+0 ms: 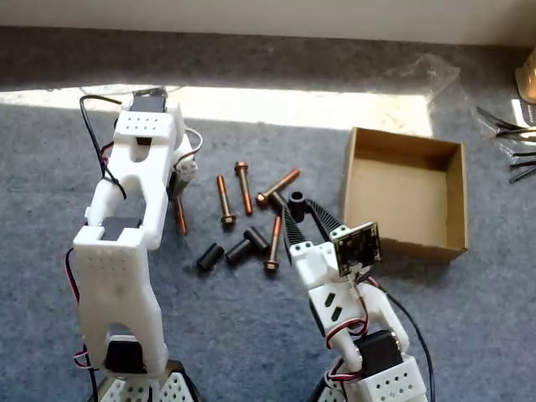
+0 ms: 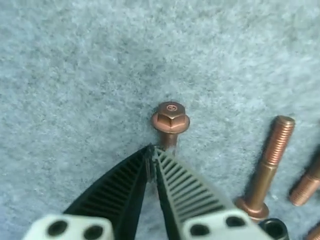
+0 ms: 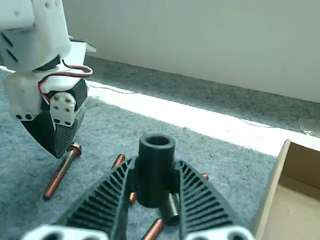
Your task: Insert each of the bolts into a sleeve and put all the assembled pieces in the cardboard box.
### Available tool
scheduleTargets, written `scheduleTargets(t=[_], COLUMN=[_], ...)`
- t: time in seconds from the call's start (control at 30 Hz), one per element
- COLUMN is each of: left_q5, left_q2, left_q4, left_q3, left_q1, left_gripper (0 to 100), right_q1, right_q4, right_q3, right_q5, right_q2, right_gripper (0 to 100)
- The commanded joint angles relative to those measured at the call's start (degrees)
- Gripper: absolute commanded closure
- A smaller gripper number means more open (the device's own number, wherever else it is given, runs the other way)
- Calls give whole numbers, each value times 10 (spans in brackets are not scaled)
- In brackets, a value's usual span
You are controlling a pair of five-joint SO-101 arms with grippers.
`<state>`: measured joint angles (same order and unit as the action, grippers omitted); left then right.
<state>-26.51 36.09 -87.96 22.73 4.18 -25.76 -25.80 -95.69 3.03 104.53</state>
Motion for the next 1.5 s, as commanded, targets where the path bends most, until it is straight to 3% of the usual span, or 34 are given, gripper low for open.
scheduleTargets(t=[0.0, 1.07, 1.47], left_q5=[40, 50, 51], left_q2=[-9, 57, 57], left_q4=[-7, 2, 55], left_q3=[24, 53, 54], left_q1=[-8, -4, -4], left_gripper=[934, 905, 905], right_q1=[-5, -5, -5], right_q4=[-1, -1, -2], right_q3=[-83, -83, -83], right_q5=[-2, -2, -2], right_q2=[6, 6, 6], right_gripper=[993, 993, 993])
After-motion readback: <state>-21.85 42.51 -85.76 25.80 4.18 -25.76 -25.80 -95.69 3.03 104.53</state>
